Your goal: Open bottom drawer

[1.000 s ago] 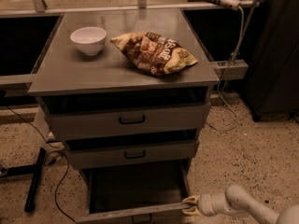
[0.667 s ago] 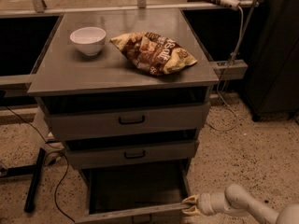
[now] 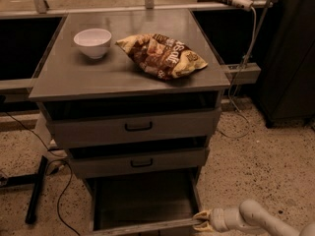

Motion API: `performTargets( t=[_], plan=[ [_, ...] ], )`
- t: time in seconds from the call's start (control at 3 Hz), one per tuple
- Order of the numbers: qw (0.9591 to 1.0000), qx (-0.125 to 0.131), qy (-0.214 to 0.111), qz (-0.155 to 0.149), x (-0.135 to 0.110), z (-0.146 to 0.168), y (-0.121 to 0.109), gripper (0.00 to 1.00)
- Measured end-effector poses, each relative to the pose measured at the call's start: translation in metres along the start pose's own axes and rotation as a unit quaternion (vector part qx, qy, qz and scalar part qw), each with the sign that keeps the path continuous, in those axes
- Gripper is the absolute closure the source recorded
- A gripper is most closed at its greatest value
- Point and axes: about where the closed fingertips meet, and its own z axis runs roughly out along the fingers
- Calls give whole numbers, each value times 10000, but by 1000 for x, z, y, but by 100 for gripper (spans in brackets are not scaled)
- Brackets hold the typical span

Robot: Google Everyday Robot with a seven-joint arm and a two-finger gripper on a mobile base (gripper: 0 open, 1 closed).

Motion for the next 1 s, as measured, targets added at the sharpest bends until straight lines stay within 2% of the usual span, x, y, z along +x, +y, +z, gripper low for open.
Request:
performTargets(
  t=[0.33, 0.67, 1.0],
  plan=[
    [10000, 66, -52, 39, 5, -2, 21, 100],
    [10000, 66, -53, 39, 2, -4, 21, 100],
    [9998, 123, -113, 85, 8, -6, 44, 100]
  ],
)
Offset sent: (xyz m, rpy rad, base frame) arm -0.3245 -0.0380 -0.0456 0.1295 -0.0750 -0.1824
